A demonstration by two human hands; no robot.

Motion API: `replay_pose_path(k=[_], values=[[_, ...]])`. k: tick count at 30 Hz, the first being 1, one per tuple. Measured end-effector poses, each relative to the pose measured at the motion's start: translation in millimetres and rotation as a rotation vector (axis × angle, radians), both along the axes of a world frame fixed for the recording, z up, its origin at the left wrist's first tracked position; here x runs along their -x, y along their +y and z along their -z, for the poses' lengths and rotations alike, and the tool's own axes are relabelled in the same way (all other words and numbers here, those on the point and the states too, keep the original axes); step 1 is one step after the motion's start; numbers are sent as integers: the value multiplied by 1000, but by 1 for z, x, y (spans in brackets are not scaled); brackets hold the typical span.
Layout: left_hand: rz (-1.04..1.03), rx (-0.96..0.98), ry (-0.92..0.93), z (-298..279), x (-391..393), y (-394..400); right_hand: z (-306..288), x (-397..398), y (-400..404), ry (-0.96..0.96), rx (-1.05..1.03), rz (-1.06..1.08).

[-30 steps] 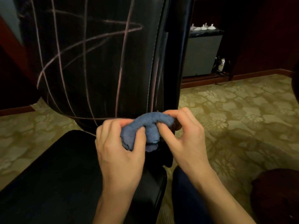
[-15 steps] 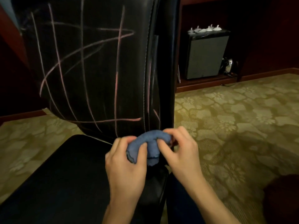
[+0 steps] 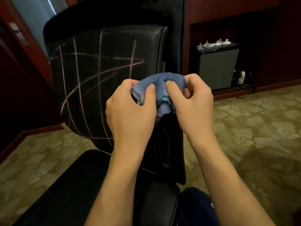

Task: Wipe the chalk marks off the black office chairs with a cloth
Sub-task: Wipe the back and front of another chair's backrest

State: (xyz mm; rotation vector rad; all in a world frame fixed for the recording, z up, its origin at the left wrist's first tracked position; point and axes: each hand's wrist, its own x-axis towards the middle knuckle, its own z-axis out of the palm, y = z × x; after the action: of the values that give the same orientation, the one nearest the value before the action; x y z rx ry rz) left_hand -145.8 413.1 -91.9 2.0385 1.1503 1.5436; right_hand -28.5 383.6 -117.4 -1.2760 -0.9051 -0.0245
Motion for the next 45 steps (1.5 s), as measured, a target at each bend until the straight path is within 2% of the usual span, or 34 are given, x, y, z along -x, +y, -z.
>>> replay_pose_path(k=[6,11,14,18,20,22,25,29,32,36,38,41,43,45], values=[[15,109,23,41,10,-17,56,11,-11,60,41,-47],[-34,117,161,65,13,-33,95,20,-33,179,187,-118],[-6,27,129,42,7,-29,72,16,-29,192,137,-119],[11,-111,59,-19,-6,-19,-6,-9,-14,54,4,4],[-54,-101,105,-43,-15,-11,-33,-17,-6,4,7,66],[-115,-47,163,-50,-19,-3,-37,-17,2,-23,83,88],[-103,-12,177,-27,-10,-6,-9,-6,3,3,136,90],[-16,54,95,40,12,-22,51,14,-13,64,152,12],[-48,155,187,86,22,-35,104,27,-28,191,229,-37],[-80,278,312,119,29,-50,149,34,-44,240,399,-44],[-87,256,295,115,29,-48,143,32,-45,221,368,-51],[-31,120,144,78,22,-38,94,21,-38,171,195,-51],[-3,59,75,42,13,-29,53,11,-30,111,106,8],[-15,53,96,12,3,-19,20,2,-21,50,119,110]])
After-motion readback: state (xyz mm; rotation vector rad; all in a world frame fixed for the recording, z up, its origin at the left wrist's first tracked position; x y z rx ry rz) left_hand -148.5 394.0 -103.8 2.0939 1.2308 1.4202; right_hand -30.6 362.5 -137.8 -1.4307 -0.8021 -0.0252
